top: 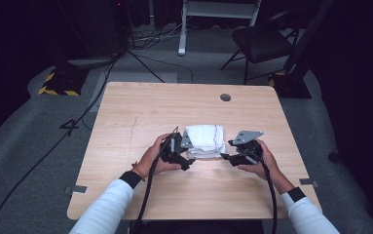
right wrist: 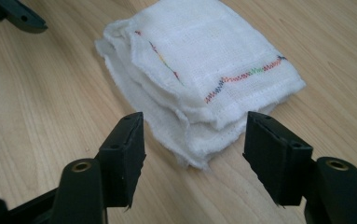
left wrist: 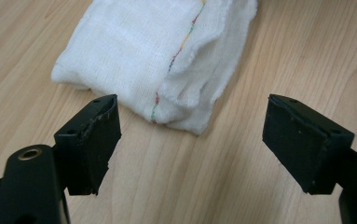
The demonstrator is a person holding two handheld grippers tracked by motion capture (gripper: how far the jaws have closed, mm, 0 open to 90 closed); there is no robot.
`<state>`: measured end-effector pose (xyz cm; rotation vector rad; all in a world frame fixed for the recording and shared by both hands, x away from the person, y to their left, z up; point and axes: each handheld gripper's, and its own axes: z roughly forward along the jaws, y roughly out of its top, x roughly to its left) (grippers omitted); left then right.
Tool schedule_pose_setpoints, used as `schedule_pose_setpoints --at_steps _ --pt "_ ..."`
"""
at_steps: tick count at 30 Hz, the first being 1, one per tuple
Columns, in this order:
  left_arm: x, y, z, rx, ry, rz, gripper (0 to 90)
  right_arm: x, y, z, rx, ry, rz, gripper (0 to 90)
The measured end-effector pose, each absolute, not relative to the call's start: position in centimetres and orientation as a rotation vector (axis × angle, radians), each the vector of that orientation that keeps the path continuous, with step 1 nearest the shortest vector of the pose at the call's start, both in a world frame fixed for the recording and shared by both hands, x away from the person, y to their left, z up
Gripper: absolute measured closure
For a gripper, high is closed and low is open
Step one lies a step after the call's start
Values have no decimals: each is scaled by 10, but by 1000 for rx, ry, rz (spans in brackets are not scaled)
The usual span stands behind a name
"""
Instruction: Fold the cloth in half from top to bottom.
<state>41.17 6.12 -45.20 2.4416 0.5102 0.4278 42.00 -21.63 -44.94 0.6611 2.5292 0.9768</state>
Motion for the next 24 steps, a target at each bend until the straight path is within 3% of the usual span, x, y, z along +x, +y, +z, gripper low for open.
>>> schedule_pose_setpoints --at_steps 24 --pt "371 108 -453 2485 563 593 198 388 -263 -438 693 2471 887 349"
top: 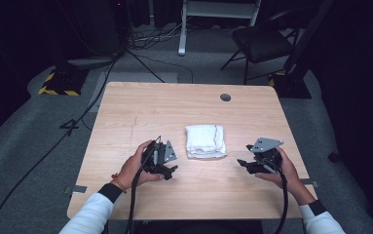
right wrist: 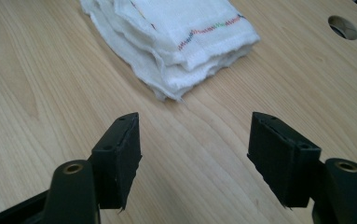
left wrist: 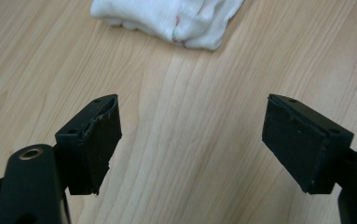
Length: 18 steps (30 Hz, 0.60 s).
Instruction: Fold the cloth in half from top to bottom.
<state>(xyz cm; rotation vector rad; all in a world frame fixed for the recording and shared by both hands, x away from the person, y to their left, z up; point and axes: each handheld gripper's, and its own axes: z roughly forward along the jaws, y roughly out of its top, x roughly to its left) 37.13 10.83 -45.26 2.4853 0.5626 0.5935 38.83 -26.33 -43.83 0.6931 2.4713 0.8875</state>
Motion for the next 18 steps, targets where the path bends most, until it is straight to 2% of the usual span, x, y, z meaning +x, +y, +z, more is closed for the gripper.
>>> schedule_pose_setpoints --at_steps 18 --pt "350 151 -471 2465 658 625 195 369 -308 -456 772 2458 813 334"
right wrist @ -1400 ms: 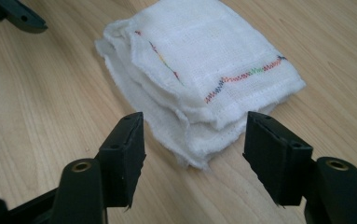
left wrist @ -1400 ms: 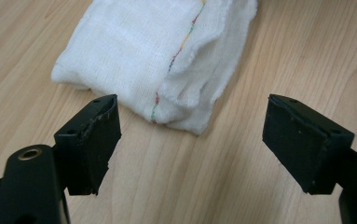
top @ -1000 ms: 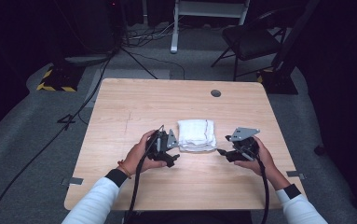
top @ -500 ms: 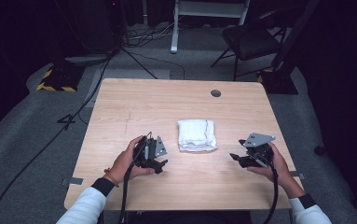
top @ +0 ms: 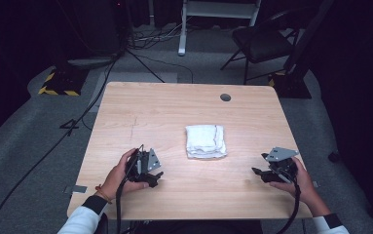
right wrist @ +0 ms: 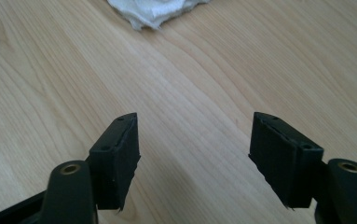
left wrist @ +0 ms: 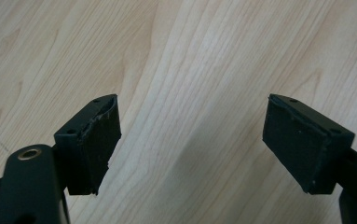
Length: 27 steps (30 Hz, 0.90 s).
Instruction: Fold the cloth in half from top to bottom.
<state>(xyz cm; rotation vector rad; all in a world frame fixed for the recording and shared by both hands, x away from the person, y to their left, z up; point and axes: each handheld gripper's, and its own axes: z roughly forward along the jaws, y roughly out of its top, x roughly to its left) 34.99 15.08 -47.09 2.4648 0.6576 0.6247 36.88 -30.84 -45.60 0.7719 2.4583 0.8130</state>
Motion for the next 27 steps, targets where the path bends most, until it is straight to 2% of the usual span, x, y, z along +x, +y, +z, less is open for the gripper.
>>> schedule_pose_setpoints --at_steps 12,27 --pt "344 176 -480 2444 699 614 182 361 -345 -477 910 2426 804 322" --pt "346 216 -493 2339 892 461 170 353 -389 -496 1123 2335 938 279"
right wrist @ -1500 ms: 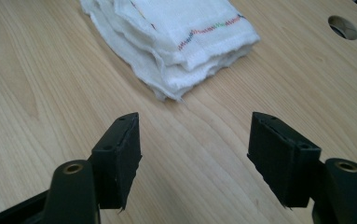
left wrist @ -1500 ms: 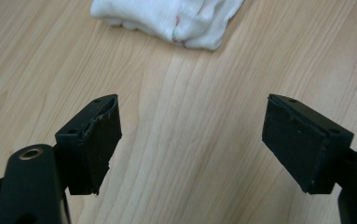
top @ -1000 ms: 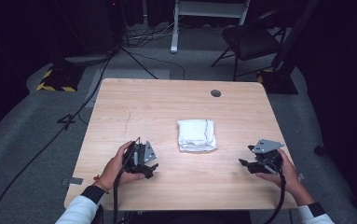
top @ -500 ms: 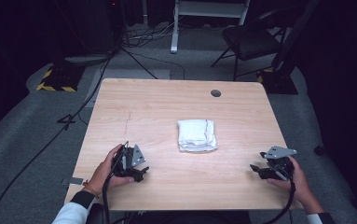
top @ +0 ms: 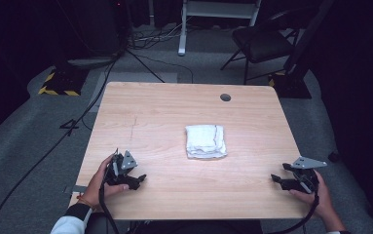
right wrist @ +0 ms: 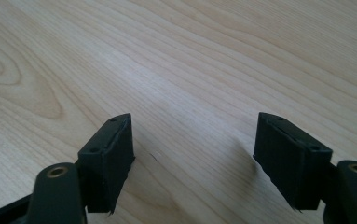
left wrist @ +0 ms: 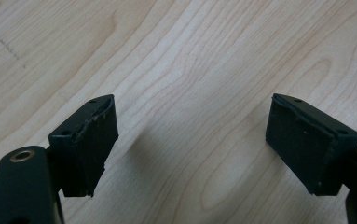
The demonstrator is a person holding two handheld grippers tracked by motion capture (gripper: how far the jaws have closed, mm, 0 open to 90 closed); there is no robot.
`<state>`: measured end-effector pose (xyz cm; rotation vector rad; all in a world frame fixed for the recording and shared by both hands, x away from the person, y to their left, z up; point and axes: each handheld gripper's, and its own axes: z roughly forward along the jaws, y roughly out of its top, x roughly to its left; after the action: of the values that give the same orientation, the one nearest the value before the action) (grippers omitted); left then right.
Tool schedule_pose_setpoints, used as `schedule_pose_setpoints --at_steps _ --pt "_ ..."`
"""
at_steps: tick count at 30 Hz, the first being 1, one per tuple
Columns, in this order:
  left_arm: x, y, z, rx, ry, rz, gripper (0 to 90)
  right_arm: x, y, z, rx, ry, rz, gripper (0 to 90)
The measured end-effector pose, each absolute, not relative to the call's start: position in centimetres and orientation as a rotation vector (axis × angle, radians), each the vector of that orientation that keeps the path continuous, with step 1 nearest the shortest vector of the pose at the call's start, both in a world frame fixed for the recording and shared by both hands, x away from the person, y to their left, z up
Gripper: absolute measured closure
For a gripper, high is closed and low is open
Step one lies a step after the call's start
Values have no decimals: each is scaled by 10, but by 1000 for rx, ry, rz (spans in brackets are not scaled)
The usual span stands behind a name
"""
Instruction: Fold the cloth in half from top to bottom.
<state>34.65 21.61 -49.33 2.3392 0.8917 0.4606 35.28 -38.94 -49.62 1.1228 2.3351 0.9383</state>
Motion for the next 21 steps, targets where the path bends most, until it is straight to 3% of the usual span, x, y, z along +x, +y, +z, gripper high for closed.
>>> schedule_pose_setpoints --at_steps 5,21 --pt "345 230 -500 2247 975 364 170 351 -396 -501 1187 2291 995 226" --pt "341 234 -504 2198 1011 387 153 351 -396 -503 1209 2258 998 207"
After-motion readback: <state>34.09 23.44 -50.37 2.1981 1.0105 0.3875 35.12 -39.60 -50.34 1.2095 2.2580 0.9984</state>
